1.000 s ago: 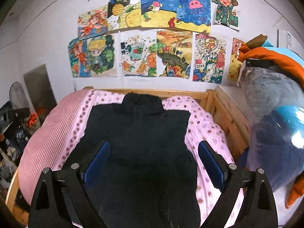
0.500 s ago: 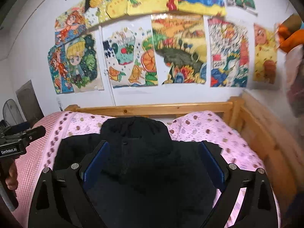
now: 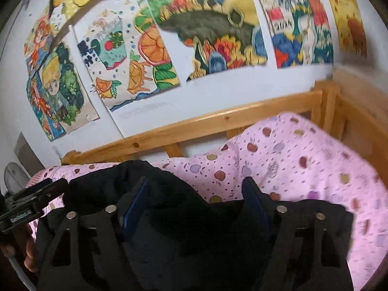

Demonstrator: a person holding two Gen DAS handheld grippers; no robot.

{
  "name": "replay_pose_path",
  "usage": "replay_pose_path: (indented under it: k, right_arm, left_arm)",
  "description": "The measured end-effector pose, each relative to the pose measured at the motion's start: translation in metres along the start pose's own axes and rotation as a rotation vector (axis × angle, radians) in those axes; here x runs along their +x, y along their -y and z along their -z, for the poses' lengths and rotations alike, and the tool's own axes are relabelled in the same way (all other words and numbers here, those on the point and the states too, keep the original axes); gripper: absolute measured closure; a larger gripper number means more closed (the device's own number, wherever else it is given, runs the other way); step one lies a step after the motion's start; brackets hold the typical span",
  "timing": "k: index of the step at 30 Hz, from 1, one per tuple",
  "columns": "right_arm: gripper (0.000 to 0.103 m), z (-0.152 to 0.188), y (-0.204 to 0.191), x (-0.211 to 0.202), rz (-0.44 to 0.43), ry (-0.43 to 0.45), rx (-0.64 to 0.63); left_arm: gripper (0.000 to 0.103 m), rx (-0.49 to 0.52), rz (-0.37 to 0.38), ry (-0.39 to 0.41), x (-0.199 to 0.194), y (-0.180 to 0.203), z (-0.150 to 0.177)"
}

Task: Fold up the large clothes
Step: 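Lower both tools onto the jacket strip's end and close them on it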

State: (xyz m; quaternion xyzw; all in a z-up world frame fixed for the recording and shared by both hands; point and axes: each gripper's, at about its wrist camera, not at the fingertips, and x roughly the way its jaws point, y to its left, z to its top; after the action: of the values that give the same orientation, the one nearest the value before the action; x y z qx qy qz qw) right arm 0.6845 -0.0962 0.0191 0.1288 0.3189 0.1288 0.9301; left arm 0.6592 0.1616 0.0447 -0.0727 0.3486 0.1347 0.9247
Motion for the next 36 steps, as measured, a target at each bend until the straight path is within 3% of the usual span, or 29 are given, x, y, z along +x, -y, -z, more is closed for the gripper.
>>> replay_pose_path:
  k: [1,4,7,13,16,22,30,36]
  right_arm:
    - [0.043,0.003,0.0,0.006,-0.009,-0.012,0.005]
    - [0.074,0.008,0.003,0.008,-0.065,-0.004,0.036]
    - [0.085,0.014,0.002,-0.01,-0.108,0.054,0.046]
    - [0.093,0.024,0.008,-0.06,-0.133,0.1,-0.015]
    - [0.095,0.032,0.012,-0.088,-0.091,0.105,-0.096]
    - [0.097,0.066,0.003,-0.122,-0.013,0.03,-0.283]
    - [0.098,0.094,0.02,-0.098,0.072,-0.103,-0.331]
    - [0.098,0.114,0.032,-0.06,0.097,-0.154,-0.321]
  left_arm:
    - [0.064,-0.009,0.024,-0.015,0.006,0.0,0.002]
    - [0.092,-0.029,0.087,-0.009,0.007,0.002,0.008]
    - [0.094,-0.044,0.111,0.042,-0.006,0.002,0.014]
    - [0.097,-0.007,0.121,0.107,-0.054,-0.006,0.033]
    - [0.097,0.029,0.101,0.12,-0.075,-0.013,0.047]
    - [0.098,0.11,0.069,0.038,-0.099,-0.017,0.097]
    - [0.098,0.153,0.05,-0.088,-0.059,-0.012,0.14]
    - [0.098,0.2,0.031,-0.081,-0.032,-0.002,0.162]
